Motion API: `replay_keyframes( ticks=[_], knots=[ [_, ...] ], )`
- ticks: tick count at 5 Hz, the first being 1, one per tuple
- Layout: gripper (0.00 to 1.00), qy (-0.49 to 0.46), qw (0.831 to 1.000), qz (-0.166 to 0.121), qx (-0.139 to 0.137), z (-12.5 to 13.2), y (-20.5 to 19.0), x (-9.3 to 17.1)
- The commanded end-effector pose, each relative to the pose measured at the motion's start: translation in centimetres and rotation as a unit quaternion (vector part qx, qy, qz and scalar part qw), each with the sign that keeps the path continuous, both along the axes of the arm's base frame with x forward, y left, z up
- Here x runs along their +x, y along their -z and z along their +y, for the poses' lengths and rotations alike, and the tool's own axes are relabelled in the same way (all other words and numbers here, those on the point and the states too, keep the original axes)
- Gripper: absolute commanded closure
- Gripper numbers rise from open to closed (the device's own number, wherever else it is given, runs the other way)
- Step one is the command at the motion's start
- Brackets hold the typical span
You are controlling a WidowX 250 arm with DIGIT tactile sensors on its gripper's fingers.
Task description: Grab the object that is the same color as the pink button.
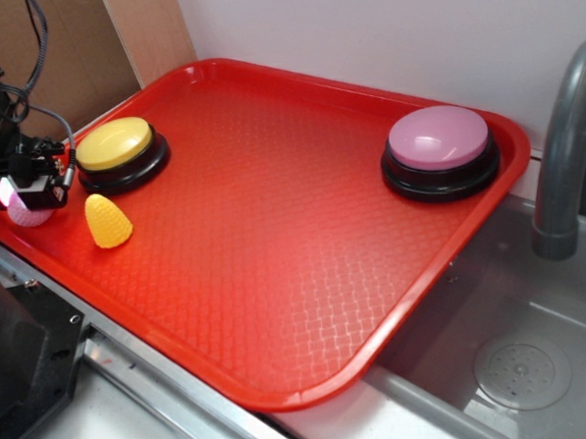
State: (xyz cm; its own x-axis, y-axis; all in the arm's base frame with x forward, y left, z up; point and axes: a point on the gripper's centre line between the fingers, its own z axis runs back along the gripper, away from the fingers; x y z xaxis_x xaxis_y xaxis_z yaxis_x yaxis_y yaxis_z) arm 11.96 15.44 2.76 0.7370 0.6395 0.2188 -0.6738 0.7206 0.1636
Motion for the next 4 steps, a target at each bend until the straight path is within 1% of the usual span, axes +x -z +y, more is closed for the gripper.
replay_keyframes(
  ticks=[1,2,3,4],
  knots=[
    [1.0,0.059,0.998,-0.013,-0.017,-1.9,-6.4,1.3],
    [1.0,0.111,0.992,-0.04,-0.034,-5.3,-10.9,3.8],
    [1.0,0.179,0.978,-0.057,-0.092,-9.2,-14.4,6.1],
    [1.0,0.235,0.965,-0.045,-0.111,-12.4,-14.9,7.6]
  ],
)
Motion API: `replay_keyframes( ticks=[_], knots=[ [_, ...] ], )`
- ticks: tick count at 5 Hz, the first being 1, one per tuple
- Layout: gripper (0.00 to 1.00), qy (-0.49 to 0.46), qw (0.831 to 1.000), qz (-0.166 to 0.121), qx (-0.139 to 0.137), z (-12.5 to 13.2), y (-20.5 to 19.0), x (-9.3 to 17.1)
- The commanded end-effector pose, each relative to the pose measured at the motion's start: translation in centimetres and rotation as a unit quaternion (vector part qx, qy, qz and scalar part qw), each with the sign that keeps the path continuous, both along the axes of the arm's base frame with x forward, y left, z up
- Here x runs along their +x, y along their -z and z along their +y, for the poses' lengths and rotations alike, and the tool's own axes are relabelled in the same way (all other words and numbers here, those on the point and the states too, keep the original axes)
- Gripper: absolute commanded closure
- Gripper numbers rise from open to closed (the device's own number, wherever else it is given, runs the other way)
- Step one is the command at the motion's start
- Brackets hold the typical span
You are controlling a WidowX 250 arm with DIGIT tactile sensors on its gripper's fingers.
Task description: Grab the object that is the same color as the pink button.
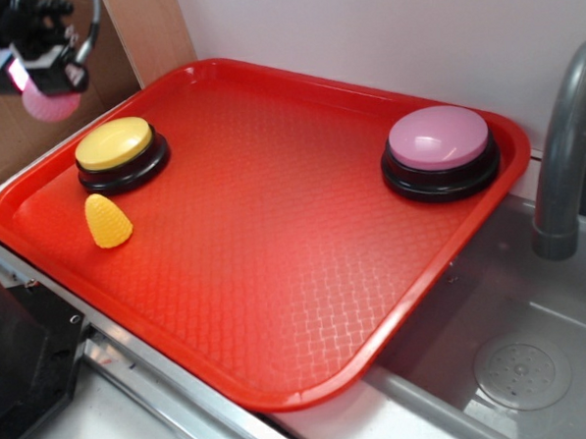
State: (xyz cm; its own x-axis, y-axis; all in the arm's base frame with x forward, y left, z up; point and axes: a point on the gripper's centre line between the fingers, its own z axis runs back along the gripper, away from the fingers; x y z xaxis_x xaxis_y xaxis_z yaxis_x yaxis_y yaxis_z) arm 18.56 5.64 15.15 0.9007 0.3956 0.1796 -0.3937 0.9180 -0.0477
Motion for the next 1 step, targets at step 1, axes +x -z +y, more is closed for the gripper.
replay_keyframes(
  ticks=[1],
  knots=[
    [1.0,0.091,0.995,0.006,-0.034,-4.02,-1.47,1.66]
  ],
)
